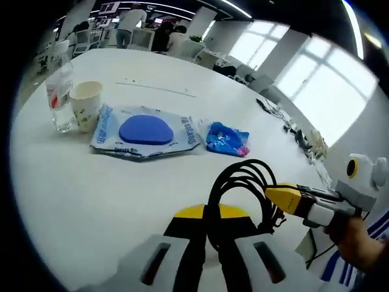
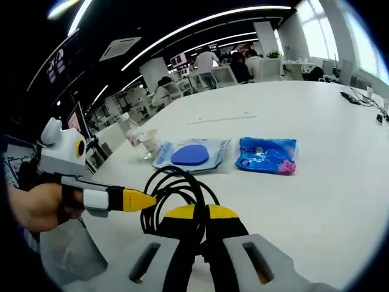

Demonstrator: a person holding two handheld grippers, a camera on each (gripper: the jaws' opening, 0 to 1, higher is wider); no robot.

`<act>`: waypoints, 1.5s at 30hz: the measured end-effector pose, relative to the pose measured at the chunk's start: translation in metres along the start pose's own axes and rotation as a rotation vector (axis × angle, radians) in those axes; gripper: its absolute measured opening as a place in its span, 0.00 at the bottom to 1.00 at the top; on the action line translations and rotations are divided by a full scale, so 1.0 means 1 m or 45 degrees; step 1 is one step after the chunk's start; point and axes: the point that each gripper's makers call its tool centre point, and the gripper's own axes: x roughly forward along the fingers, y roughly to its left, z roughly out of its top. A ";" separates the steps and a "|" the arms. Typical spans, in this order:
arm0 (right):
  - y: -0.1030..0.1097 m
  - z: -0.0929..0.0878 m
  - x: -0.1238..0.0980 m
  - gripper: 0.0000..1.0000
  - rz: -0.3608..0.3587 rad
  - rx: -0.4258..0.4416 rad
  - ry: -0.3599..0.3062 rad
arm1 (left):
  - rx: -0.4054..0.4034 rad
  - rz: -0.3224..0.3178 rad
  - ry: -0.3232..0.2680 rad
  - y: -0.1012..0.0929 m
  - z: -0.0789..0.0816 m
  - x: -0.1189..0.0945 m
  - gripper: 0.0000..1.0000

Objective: Arrange the tabletop items into an orderly group along one side of the table until the central work area is clear of visible clutter.

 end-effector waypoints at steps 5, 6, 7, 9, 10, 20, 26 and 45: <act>-0.013 0.004 0.000 0.01 -0.013 0.004 -0.004 | 0.027 -0.009 0.003 -0.010 0.006 0.010 0.00; -0.015 0.004 0.000 0.01 -0.018 0.005 -0.006 | 0.033 -0.012 0.005 -0.011 0.007 0.013 0.00; -0.017 0.005 -0.001 0.01 -0.022 0.004 -0.007 | 0.036 -0.014 0.008 -0.013 0.008 0.015 0.00; -0.022 0.008 -0.001 0.01 -0.027 0.003 -0.010 | 0.040 -0.018 0.014 -0.015 0.009 0.020 0.00; -0.024 0.008 -0.001 0.01 -0.029 0.004 -0.011 | 0.046 -0.021 0.015 -0.016 0.010 0.022 0.00; -0.049 0.005 0.009 0.01 -0.061 0.015 0.012 | 0.088 -0.027 0.066 -0.021 0.012 0.047 0.00; -0.057 0.002 0.016 0.01 -0.068 0.021 0.030 | 0.142 -0.019 0.095 -0.020 0.013 0.059 0.00; -0.078 -0.009 0.043 0.00 -0.088 0.010 0.093 | 0.212 0.013 0.178 -0.007 0.011 0.093 0.01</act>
